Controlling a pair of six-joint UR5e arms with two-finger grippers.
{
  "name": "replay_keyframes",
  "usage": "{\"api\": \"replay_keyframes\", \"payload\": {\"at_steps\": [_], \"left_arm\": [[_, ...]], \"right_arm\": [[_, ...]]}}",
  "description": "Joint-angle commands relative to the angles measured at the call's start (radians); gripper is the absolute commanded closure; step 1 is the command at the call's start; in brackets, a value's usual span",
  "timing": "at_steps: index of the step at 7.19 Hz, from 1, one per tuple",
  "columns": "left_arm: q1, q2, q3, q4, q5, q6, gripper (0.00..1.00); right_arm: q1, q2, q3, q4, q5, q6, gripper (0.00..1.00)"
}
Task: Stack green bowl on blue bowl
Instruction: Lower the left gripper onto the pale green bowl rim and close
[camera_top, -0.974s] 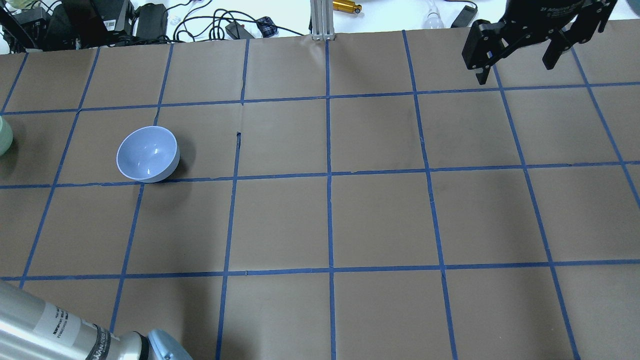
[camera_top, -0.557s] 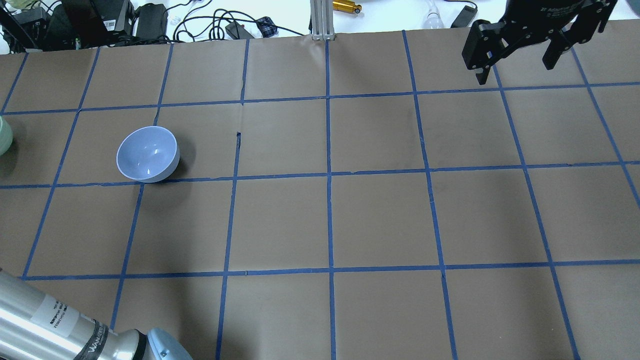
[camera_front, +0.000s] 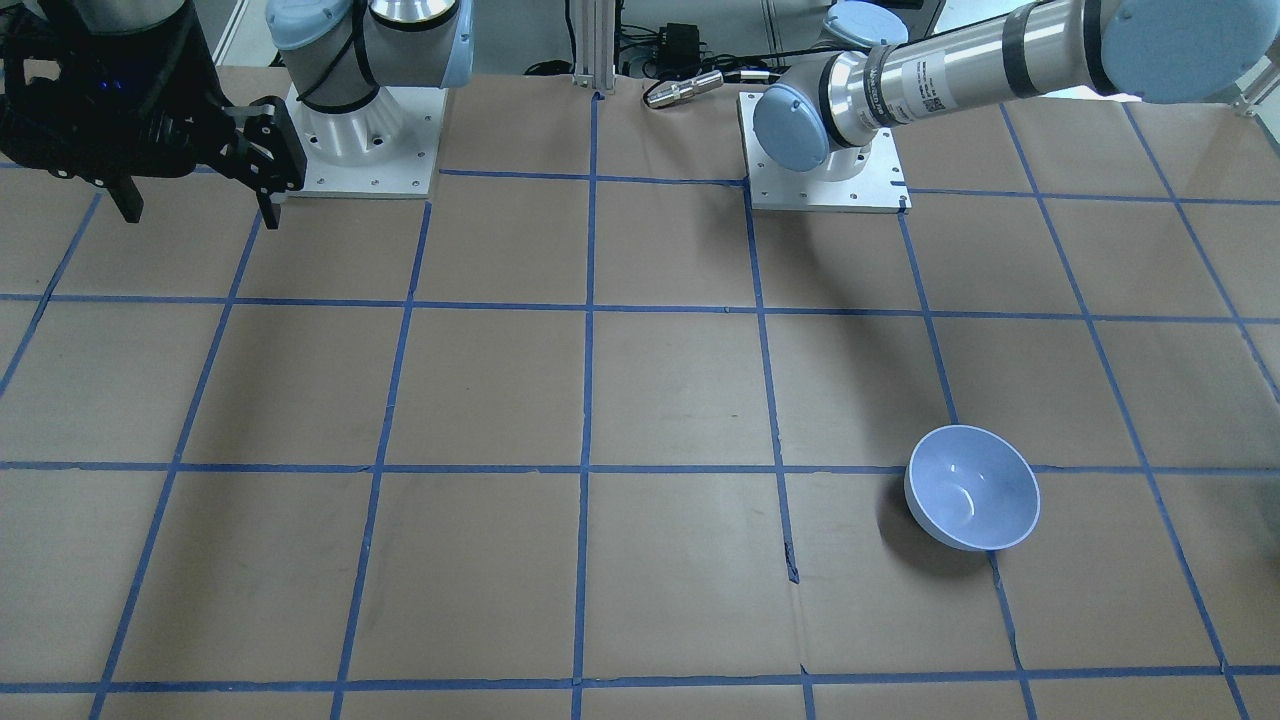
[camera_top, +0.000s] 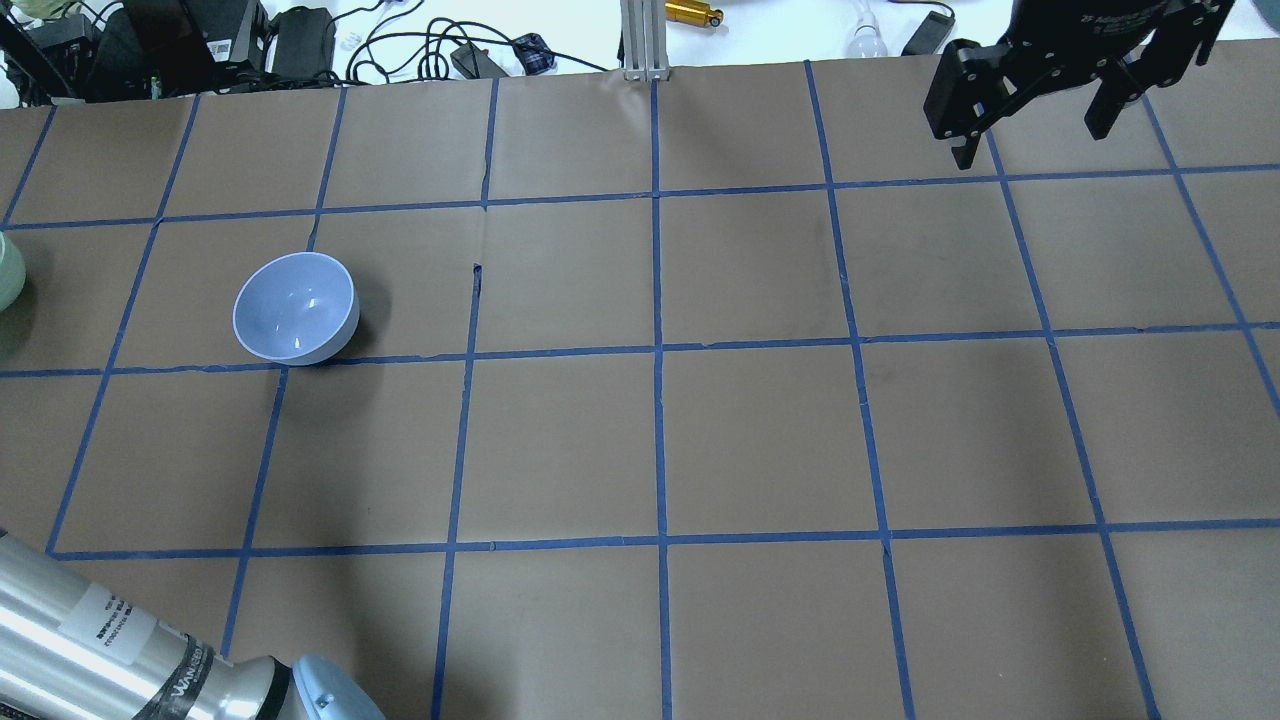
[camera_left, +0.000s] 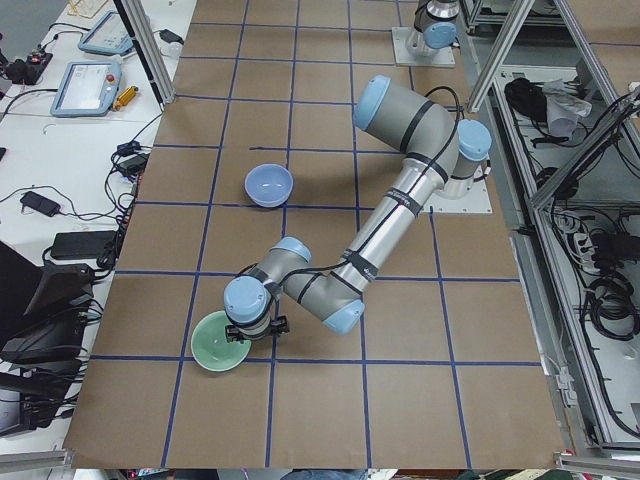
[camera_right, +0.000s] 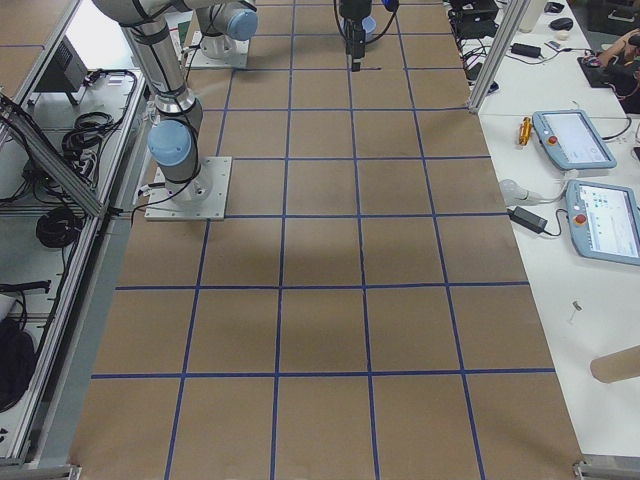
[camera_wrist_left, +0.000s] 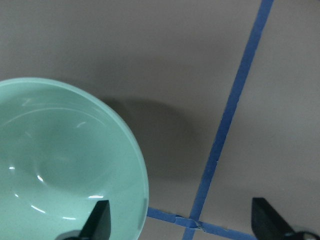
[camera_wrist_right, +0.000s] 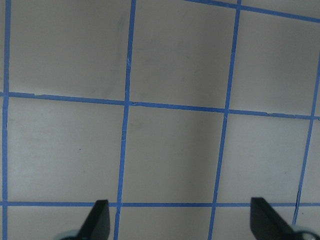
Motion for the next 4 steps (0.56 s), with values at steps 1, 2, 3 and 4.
{"api": "replay_keyframes", "payload": {"at_steps": [1,2,3,4], "left_arm": [[0.000,-0.015,0.013,0.004,-0.002,0.017,0.02],[0.000,-0.024,0.018,0.004,-0.003,0.020,0.02],[-0.001,-0.025,0.018,0.020,-0.002,0.020,0.02],[-0.001,-0.027,0.018,0.024,-0.003,0.019,0.03]], "right_arm": [[0.000,0.000,0.000,0.000,0.000,0.000,0.00],[0.000,0.000,0.000,0.000,0.000,0.000,0.00],[0.000,0.000,0.000,0.000,0.000,0.000,0.00],[0.000,0.000,0.000,0.000,0.000,0.000,0.00]]}}
